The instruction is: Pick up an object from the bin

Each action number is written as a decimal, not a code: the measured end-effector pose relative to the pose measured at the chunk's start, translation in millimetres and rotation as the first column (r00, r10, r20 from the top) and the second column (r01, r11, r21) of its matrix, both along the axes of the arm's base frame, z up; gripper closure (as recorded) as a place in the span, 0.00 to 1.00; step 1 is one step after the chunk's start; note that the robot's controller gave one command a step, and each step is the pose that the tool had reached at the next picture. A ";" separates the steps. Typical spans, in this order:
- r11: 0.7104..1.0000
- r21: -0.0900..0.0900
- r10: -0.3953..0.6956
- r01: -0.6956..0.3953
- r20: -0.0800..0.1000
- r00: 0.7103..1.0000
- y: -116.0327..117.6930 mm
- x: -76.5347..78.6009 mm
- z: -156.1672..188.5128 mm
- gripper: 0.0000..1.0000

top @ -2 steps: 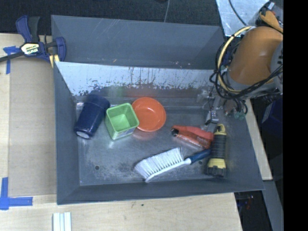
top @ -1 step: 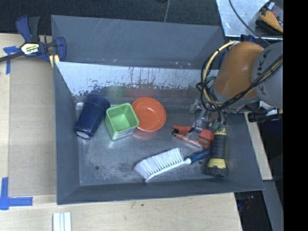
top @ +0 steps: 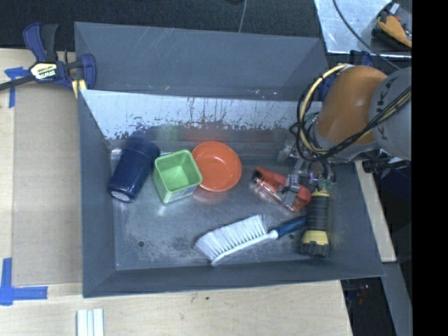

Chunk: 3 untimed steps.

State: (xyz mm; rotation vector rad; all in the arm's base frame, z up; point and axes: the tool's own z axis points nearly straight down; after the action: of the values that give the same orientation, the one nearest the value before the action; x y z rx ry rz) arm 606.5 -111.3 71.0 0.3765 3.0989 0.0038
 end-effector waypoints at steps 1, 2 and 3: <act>0.993 0.005 -0.119 0.119 -0.004 0.993 -2.7 1.0 2.5 1.00; 0.993 0.005 -0.119 0.119 -0.004 0.993 -2.6 1.1 2.7 1.00; 0.993 0.007 -0.117 0.118 -0.016 0.993 -1.6 -2.7 28.2 1.00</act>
Offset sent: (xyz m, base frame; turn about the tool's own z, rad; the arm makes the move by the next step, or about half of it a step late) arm 0.0000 0.0000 0.0000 0.0000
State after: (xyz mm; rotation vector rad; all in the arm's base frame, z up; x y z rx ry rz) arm 603.8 -112.9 99.2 0.5612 3.0872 0.0113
